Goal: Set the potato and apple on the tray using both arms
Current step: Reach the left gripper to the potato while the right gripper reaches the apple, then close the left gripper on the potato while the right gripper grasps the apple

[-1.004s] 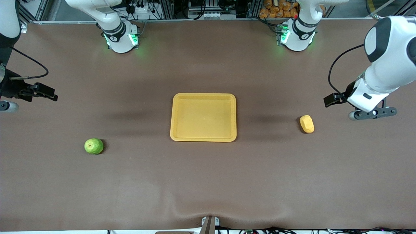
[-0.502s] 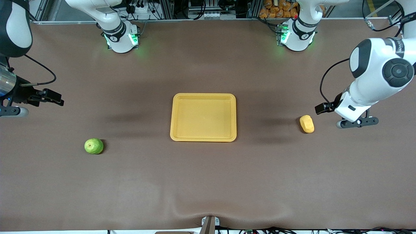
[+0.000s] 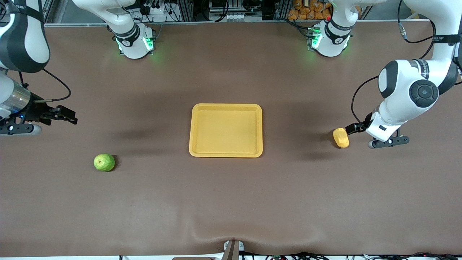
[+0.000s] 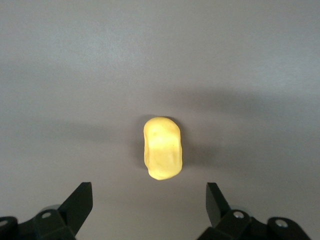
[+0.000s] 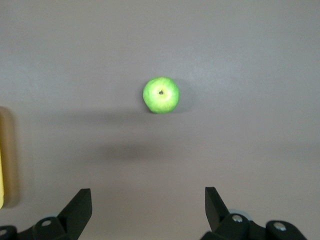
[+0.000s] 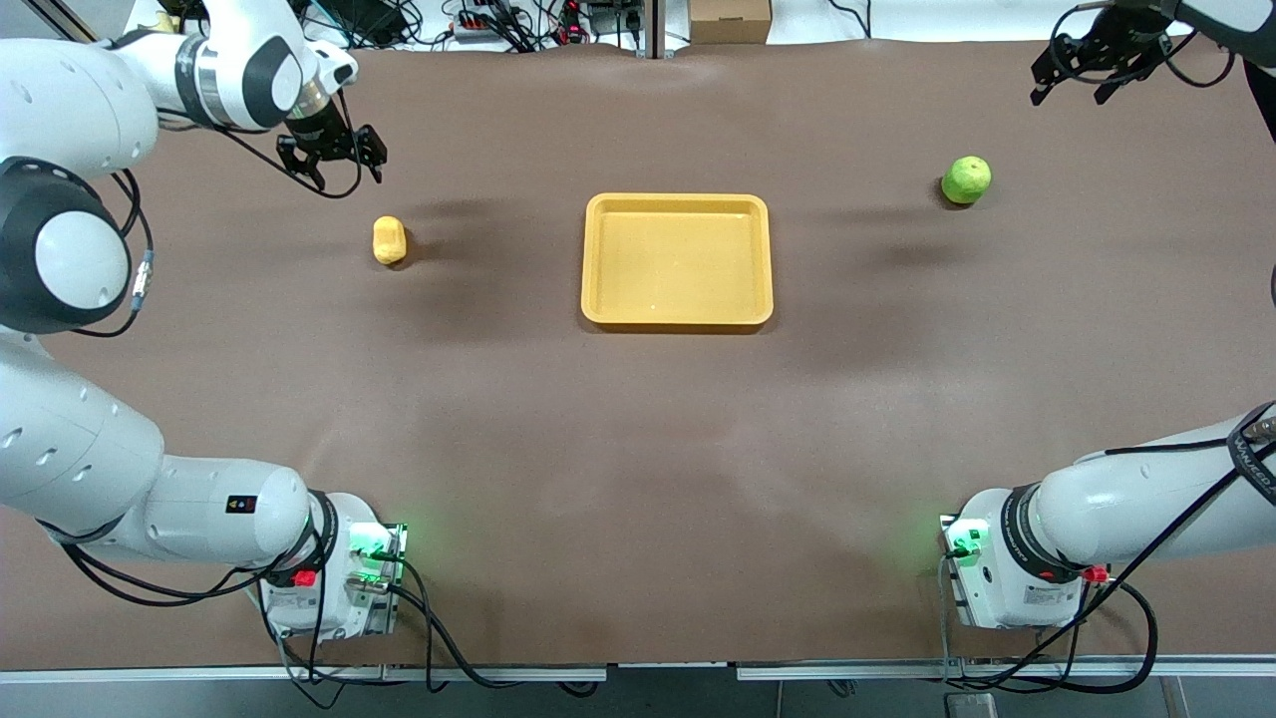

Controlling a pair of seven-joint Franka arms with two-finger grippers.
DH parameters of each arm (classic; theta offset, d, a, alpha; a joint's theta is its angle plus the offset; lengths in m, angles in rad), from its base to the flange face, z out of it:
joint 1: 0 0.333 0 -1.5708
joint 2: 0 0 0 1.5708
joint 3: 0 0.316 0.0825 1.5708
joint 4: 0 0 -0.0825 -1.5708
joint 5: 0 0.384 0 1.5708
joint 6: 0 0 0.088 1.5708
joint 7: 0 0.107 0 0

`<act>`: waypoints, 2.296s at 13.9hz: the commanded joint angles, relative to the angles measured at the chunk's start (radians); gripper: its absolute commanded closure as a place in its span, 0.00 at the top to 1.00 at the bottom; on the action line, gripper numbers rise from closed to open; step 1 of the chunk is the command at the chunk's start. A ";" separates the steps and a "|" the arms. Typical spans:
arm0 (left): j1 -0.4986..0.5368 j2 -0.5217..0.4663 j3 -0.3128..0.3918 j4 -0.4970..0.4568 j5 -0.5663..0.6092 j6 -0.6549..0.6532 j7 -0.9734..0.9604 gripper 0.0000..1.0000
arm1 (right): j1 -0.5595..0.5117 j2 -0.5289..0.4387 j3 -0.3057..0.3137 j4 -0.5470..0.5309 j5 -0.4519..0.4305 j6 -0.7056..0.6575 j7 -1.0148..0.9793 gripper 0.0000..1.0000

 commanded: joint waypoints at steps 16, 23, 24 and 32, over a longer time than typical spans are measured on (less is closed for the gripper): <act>0.001 0.175 -0.006 -0.084 0.021 0.254 -0.080 1.00 | -0.006 0.243 -0.002 -0.084 0.207 0.438 -0.506 1.00; 0.001 0.212 -0.008 -0.073 0.020 0.286 -0.080 0.82 | -0.025 0.352 -0.002 0.000 0.342 0.442 -0.858 1.00; 0.001 0.215 -0.008 -0.073 0.018 0.289 -0.080 0.78 | -0.032 0.369 -0.002 0.008 0.383 0.442 -0.938 1.00; -0.013 0.191 -0.028 -0.072 0.023 0.283 -0.014 0.00 | -0.069 0.475 -0.004 0.017 0.657 0.442 -1.494 1.00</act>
